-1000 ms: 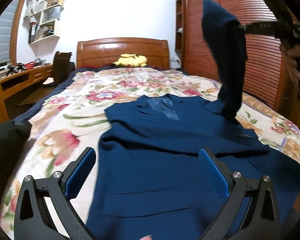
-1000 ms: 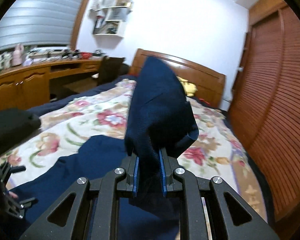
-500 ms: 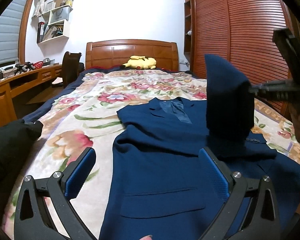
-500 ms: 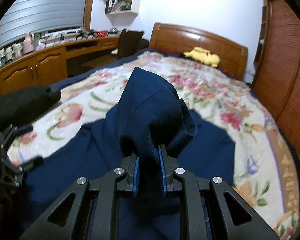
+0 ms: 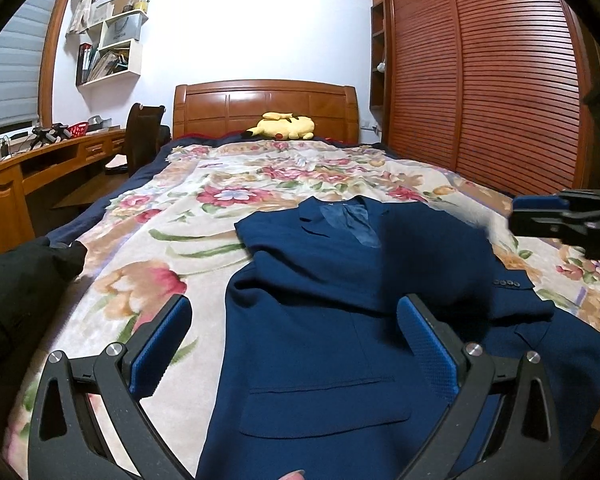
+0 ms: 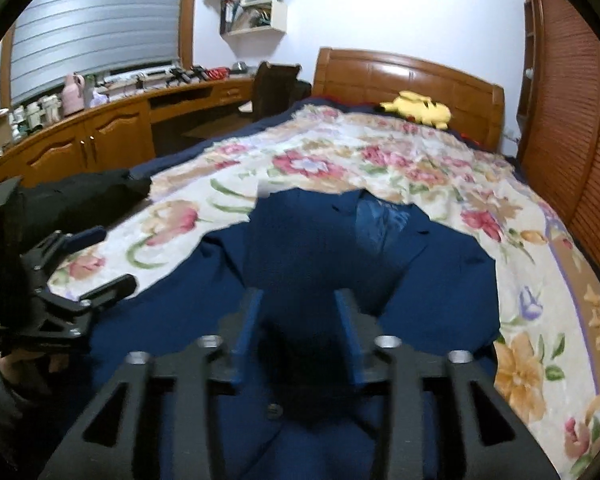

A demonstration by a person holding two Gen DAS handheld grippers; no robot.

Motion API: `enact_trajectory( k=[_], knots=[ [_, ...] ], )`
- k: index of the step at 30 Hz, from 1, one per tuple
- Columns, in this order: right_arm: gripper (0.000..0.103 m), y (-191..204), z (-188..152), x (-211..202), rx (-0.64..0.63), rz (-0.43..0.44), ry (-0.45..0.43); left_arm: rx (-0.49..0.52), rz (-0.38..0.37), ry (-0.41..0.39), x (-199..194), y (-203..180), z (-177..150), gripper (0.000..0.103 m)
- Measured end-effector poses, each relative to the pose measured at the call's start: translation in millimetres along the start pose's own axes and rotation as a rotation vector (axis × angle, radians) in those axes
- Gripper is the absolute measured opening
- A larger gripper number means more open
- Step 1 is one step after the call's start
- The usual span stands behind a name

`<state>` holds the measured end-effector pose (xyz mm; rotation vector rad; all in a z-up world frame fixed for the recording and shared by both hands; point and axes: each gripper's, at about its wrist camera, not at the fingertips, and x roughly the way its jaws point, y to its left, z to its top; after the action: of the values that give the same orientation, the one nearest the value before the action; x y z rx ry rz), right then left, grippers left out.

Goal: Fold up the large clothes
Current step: 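Lay the sleeve across the jacket front and open the right gripper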

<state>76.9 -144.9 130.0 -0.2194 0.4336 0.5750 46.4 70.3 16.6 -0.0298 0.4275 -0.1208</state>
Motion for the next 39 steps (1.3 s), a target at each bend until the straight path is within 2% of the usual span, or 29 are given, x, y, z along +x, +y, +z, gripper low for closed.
enact_trajectory(
  k=[6, 13, 18, 23, 27, 39],
  knots=[
    [0.059, -13, -17, 4, 0.001, -0.052, 0.003, 0.001, -0.004, 0.001, 0, 0, 1, 0.103],
    [0.059, -40, -61, 31, 0.037, -0.151, 0.118, 0.016, -0.017, 0.01, 1, -6, 0, 0.103],
    [0.059, -54, -89, 52, 0.082, -0.186, 0.188, 0.03, -0.025, 0.022, 4, -14, -2, 0.103],
    [0.059, -59, -96, 70, 0.116, -0.183, 0.237, 0.043, -0.047, 0.035, 5, -21, -3, 0.103],
    [0.059, -59, -99, 89, 0.129, -0.173, 0.261, 0.024, -0.105, 0.06, 8, -25, -1, 0.103],
    [0.059, -67, -111, 94, 0.164, -0.14, 0.235, 0.12, -0.142, 0.142, 33, -80, 17, 0.103]
  ],
)
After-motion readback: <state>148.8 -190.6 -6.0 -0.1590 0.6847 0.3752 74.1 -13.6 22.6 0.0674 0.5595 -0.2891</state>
